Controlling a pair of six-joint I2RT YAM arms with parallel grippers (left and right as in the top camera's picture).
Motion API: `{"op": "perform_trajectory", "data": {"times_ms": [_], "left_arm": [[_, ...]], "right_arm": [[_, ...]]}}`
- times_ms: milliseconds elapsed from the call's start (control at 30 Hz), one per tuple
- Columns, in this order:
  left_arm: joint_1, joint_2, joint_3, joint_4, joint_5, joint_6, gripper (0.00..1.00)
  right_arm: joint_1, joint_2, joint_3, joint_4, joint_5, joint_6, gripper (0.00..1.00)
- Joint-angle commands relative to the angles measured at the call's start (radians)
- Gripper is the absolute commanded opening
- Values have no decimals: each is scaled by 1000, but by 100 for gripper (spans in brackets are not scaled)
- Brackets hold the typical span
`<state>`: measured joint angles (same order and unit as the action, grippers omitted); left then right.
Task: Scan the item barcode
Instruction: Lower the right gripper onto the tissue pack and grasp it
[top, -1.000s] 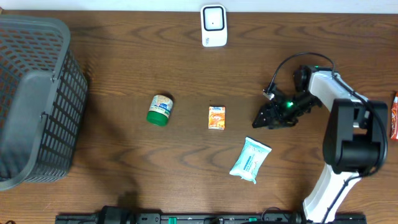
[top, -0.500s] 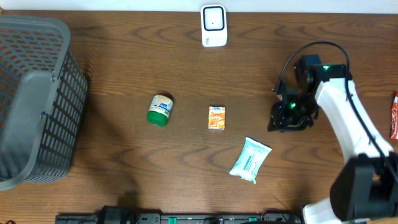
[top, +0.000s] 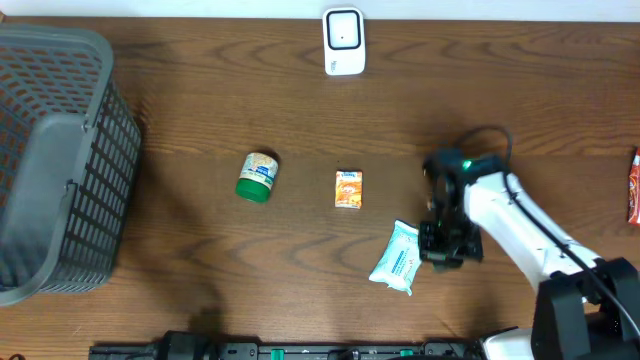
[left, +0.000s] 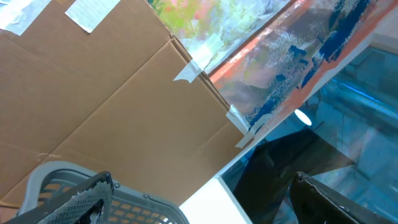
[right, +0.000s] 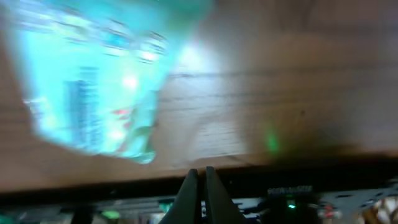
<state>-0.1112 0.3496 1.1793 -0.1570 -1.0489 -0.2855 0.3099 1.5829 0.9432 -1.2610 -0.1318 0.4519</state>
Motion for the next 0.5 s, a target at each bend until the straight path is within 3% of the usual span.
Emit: {"op": "perform_trajectory", "data": {"times_ms": [0, 200, 467], "left_arm": [[6, 3, 0, 2, 2, -1, 91], [6, 3, 0, 2, 2, -1, 91], [6, 3, 0, 2, 2, -1, 91]], "right_arm": [[43, -1, -82, 39, 21, 178, 1], [127, -1, -245, 298, -95, 255, 1], [138, -1, -268, 579, -151, 296, 1]]}}
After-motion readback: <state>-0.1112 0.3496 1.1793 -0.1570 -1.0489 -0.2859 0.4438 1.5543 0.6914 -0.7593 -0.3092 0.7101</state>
